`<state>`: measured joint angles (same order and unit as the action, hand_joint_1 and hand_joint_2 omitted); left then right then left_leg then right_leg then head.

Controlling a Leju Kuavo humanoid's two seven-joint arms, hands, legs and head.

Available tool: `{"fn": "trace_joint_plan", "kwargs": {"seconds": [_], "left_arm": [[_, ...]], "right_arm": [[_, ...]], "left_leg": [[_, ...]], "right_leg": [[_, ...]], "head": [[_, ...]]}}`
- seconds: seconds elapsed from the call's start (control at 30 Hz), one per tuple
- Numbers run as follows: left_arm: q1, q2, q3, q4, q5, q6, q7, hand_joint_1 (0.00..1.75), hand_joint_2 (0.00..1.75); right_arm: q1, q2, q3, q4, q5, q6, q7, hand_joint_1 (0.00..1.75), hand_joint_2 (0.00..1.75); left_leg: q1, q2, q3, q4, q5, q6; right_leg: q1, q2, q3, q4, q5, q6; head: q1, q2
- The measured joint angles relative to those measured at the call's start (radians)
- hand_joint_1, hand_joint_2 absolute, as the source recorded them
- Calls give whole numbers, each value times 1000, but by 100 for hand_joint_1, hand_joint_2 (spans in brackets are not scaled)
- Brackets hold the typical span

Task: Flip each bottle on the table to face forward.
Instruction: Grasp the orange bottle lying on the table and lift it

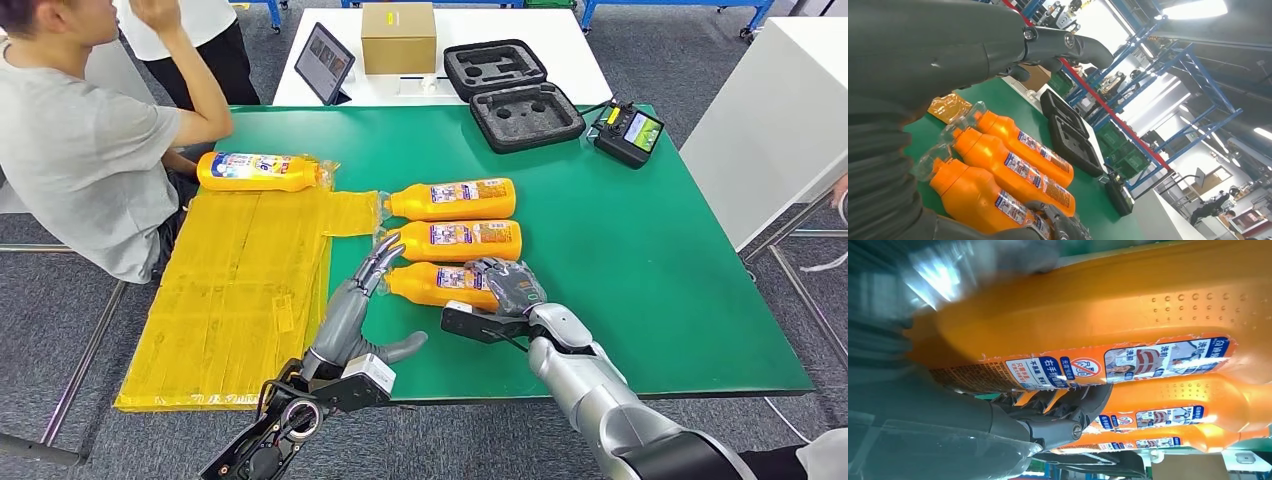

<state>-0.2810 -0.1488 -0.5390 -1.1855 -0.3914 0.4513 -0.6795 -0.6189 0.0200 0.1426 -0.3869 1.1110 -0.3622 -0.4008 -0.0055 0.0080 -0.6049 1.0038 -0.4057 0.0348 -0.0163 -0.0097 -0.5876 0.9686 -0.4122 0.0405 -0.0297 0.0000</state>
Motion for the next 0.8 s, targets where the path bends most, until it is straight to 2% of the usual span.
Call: {"fn": "trace_joint_plan", "kwargs": {"seconds": [0.1,0.27,0.47,0.7,0.8], "left_arm": [[0,0,0,1,0,0,-3,0,175],[1,0,0,6,8,25,-14,0,175],[4,0,-1,-11,81,80,-18,0,175],[12,6,-13,-97,246,203,-21,0,175],[18,9,-16,-132,272,226,-21,0,175]], "right_arm": [[-5,1,-4,2,-34,45,-20,175,175],[-19,-1,-77,2,-211,200,-147,175,175],[-15,5,-125,2,-265,252,-201,175,175],[-5,21,-153,1,-345,326,-281,175,175],[0,28,-158,-1,-360,337,-295,175,175]], "left_leg": [[0,0,1,0,0,0],[0,2,4,0,-2,-2],[1,4,6,0,-3,-2],[1,6,6,0,-3,-3],[1,5,6,0,-3,-3]], "right_leg": [[0,0,0,0,0,0],[0,2,3,0,0,0],[2,5,4,0,1,-2],[3,6,4,0,2,-3],[3,6,4,0,2,-3]], "head": [[0,0],[0,0],[0,0],[0,0],[0,0]]}}
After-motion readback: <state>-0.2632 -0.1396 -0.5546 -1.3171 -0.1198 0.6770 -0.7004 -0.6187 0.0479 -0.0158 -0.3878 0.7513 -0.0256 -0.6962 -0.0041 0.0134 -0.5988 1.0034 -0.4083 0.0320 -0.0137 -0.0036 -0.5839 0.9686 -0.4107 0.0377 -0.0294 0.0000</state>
